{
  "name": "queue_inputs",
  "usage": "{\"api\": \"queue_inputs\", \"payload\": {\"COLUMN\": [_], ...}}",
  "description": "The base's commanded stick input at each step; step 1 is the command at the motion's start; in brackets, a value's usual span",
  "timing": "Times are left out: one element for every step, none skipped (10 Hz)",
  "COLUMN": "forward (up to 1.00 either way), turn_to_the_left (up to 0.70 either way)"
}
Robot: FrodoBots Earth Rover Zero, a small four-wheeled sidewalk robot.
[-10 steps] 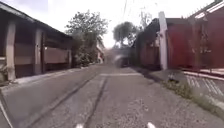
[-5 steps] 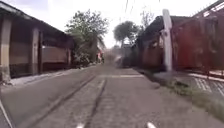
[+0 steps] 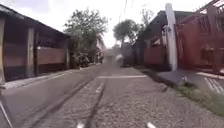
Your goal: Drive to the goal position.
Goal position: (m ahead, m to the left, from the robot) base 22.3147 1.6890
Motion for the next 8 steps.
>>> {"api": "queue_inputs", "payload": {"forward": [0.69, 0.69, 0.69, 0.69, 0.69, 0.69, 0.69, 0.69], "turn_to_the_left": [0.01, 0.01, 0.01, 0.01, 0.01, 0.01, 0.01, 0.01]}}
